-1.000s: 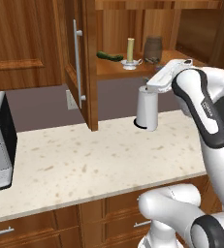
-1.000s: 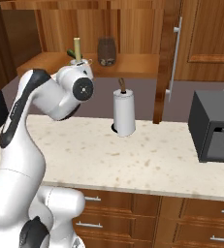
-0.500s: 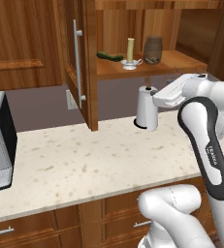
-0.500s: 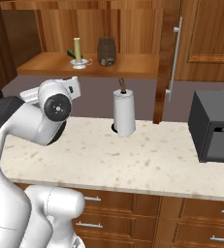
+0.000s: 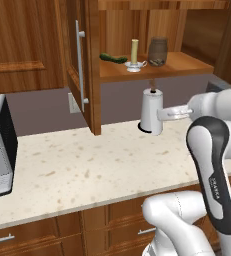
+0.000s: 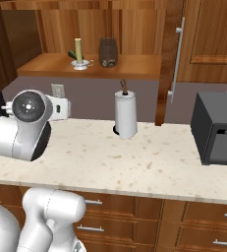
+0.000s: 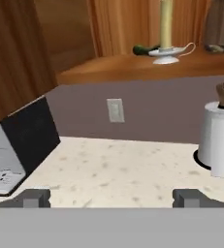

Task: Pick the candle and jar from the dining table and place them in the open cabinet. Close the cabinet after placing the objects.

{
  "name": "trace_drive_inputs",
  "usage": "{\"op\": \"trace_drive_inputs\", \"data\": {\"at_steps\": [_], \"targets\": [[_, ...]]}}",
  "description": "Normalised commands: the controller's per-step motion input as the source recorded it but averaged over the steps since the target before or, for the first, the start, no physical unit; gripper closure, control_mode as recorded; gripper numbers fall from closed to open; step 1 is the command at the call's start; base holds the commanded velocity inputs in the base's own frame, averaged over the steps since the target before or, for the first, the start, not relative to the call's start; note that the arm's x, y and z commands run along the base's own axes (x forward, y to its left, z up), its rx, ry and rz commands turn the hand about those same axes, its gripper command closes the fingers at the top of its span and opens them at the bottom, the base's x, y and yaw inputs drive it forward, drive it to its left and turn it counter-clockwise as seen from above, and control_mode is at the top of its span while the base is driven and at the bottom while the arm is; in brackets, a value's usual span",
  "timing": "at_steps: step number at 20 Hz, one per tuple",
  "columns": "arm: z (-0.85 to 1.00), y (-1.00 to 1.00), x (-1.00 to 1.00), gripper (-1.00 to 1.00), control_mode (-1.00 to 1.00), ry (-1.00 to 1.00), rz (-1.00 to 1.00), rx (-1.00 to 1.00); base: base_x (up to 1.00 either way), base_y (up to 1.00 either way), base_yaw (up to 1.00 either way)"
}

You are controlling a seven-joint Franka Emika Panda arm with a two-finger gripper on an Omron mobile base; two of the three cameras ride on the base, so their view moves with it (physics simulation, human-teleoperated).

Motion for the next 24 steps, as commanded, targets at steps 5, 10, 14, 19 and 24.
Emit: {"op": "trace_drive_inputs", "data": {"at_steps": [5,10,14,19,24], "targets": [[-0.56,0.00,-0.35,-1.00,-1.00,0.45,-0.08,0.00,0.00,0.00,0.00],[-0.30,-0.01,-0.58,-1.00,-1.00,0.26,-0.06,0.00,0.00,0.00,0.00],[-0.07,0.00,-0.74,-1.00,-1.00,0.04,-0.08,-0.02,0.00,0.00,0.00],[0.00,0.00,-0.67,-1.00,-1.00,-0.06,-0.05,-0.17,0.00,0.00,0.00],[0.17,0.00,-0.36,-1.00,-1.00,-0.16,-0.07,-0.35,0.00,0.00,0.00]]}}
